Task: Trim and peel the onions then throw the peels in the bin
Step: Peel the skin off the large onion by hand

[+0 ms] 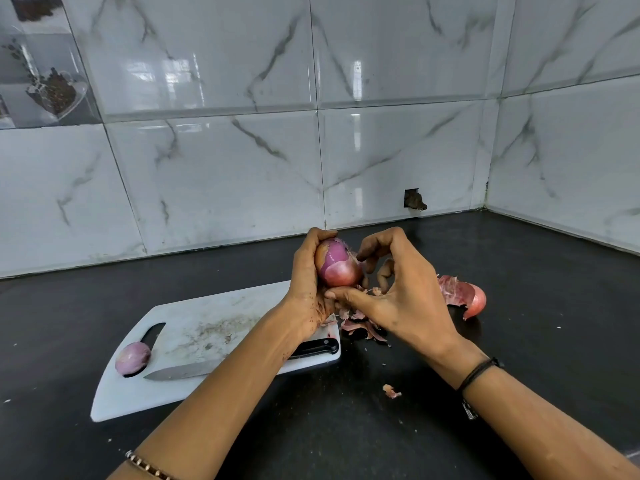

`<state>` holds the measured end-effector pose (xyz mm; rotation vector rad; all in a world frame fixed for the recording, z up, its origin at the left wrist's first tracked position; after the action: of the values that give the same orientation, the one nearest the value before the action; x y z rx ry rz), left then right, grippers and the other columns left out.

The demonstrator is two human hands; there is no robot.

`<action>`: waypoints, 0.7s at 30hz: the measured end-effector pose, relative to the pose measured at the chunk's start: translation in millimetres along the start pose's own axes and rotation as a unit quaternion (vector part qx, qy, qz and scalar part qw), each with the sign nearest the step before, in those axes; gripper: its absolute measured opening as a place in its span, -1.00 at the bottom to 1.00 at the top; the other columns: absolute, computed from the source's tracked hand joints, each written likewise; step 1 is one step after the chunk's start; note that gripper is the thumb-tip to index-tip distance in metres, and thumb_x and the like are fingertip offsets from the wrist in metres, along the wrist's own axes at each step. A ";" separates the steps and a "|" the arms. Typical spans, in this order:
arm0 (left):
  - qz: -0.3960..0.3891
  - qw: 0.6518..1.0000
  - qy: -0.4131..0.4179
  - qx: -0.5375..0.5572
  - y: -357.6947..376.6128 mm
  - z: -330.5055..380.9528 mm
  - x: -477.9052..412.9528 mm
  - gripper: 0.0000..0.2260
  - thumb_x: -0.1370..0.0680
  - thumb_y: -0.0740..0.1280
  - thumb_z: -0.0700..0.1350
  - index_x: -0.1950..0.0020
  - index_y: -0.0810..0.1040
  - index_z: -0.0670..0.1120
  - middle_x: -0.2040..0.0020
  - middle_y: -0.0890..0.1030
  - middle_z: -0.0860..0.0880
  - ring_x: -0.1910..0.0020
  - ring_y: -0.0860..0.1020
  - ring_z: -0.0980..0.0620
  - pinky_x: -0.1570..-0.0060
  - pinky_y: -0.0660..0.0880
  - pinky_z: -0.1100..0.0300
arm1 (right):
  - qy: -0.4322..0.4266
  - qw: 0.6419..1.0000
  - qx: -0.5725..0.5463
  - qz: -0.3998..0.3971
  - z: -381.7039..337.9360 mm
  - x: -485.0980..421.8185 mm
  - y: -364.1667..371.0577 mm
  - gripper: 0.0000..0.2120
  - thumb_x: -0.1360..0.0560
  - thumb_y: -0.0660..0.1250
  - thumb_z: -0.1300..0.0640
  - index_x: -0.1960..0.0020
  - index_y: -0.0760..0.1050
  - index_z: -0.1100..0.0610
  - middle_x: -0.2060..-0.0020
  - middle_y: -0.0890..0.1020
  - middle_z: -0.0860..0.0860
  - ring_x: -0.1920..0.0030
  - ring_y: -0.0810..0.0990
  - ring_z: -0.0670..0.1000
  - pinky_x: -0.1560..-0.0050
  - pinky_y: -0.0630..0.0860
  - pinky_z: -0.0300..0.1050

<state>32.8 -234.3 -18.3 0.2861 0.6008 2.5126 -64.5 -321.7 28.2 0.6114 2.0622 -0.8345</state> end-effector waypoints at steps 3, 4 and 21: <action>0.006 1.000 0.015 -0.007 -0.8 1.4 -0.3 -0.73 -0.51 0.36 0.09 0.10 0.56 -0.13 0.25 0.62 -0.13 0.37 0.58 -0.07 0.33 0.55 0.16 | -0.002 1.000 -0.015 -0.014 -1.6 1.1 3.4 -0.40 -0.25 0.70 -0.05 -0.10 0.45 0.08 0.05 0.56 -0.16 0.12 0.54 -0.20 0.12 0.46 -0.40; 0.003 1.000 0.017 -0.007 -0.4 1.6 0.2 -0.74 -0.51 0.36 0.08 0.11 0.56 -0.13 0.25 0.61 -0.12 0.37 0.58 -0.06 0.35 0.56 0.18 | -0.001 1.000 -0.018 -0.019 -1.7 1.4 4.3 -0.40 -0.24 0.70 -0.05 -0.11 0.44 0.07 0.06 0.55 -0.17 0.13 0.53 -0.21 0.13 0.45 -0.41; 0.002 0.999 0.037 -0.029 6.5 7.9 4.5 -0.80 -0.56 0.31 -0.02 0.15 0.50 -0.14 0.37 0.56 -0.10 0.45 0.54 -0.01 0.46 0.54 0.26 | -0.054 0.998 0.013 -0.032 -10.9 5.1 8.4 -0.46 -0.32 0.66 -0.01 -0.12 0.44 0.13 0.04 0.54 -0.09 0.10 0.49 -0.27 0.12 0.42 -0.50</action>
<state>28.6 -233.9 -7.9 0.1741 0.5562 2.5479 -67.2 -307.5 26.0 0.5060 1.9835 -0.9136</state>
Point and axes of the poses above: each hand's wrist, its own x-axis away from the middle knuckle, its own y-axis out of the palm, z = x × y, the point moved 8 cm from there along -x, towards the middle knuckle
